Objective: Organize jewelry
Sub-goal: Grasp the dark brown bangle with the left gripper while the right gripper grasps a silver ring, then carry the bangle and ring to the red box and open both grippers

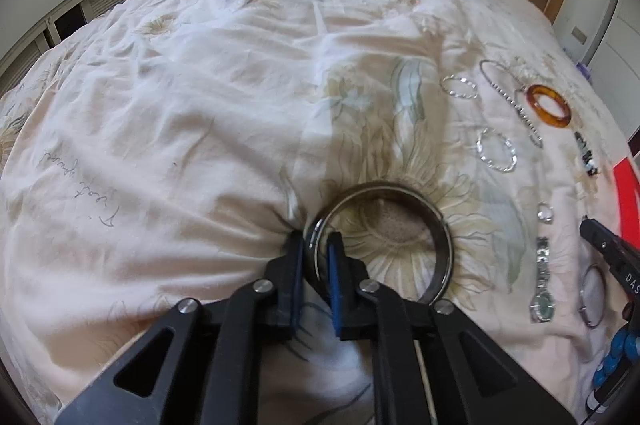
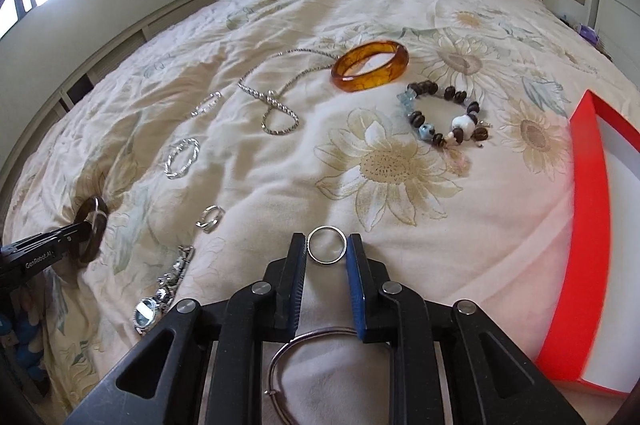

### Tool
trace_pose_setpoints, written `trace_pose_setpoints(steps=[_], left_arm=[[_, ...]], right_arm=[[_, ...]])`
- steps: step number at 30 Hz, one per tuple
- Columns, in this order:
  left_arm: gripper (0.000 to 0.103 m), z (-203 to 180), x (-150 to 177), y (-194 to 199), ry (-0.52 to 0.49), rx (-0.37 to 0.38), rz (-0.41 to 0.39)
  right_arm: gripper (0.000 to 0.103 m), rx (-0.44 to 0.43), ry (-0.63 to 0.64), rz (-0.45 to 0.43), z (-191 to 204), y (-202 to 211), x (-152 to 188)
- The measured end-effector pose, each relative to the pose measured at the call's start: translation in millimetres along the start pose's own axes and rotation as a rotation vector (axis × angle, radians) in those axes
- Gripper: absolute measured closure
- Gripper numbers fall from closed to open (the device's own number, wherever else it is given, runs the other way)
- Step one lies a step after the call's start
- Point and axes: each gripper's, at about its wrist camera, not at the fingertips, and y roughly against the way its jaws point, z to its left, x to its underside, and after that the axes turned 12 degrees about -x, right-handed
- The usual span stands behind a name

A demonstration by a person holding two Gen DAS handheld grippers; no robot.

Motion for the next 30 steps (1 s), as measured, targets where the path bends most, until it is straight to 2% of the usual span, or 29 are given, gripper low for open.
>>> trace_pose_setpoints(steps=[14, 22, 30], left_arm=[[0.095, 5, 4, 46, -0.021, 0.009, -0.063], [0.095, 18, 20, 75, -0.037, -0.028, -0.084], [0.095, 31, 35, 107, -0.051, -0.043, -0.115]], right_arm=[[0.083, -0.013, -0.005, -0.054, 19, 54, 11], [0.083, -0.015, -0.002, -0.073, 39, 97, 38], [0.083, 0.001, -0.027, -0.104, 39, 143, 67]])
